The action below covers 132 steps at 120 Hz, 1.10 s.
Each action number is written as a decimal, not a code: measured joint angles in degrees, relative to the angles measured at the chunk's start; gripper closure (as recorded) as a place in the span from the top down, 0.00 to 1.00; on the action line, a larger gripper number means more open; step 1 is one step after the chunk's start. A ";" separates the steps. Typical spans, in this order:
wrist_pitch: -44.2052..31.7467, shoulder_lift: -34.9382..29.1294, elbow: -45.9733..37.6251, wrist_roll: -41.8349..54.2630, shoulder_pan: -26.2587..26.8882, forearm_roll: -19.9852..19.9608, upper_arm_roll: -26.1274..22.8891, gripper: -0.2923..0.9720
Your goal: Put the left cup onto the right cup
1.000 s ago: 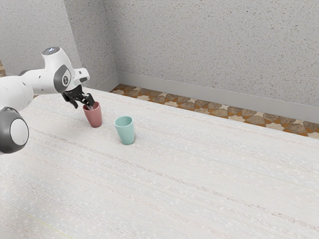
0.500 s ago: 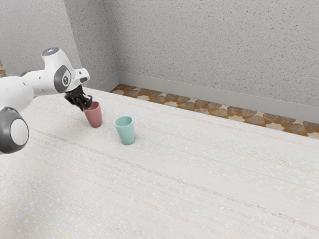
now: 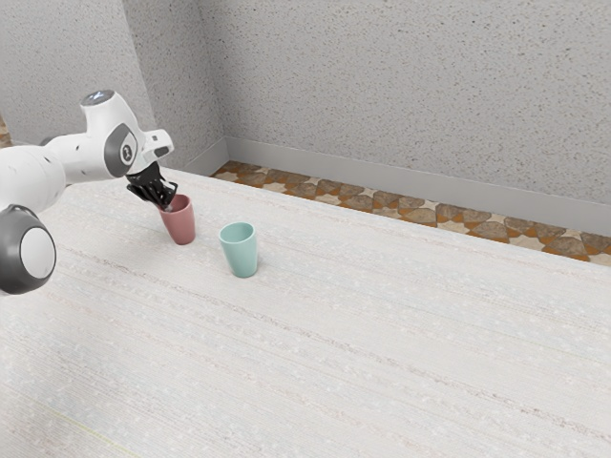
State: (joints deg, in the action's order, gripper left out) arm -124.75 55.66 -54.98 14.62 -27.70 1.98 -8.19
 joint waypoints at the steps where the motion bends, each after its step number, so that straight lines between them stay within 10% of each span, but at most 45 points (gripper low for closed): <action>1: 0.00 -0.01 -0.01 -0.03 0.00 0.01 0.00 0.16; 132: 21.28 -11.66 3.39 -10.36 9.76 5.80 0.13 0.15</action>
State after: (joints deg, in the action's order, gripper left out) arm -103.46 44.00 -51.59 4.26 -17.94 7.78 -8.07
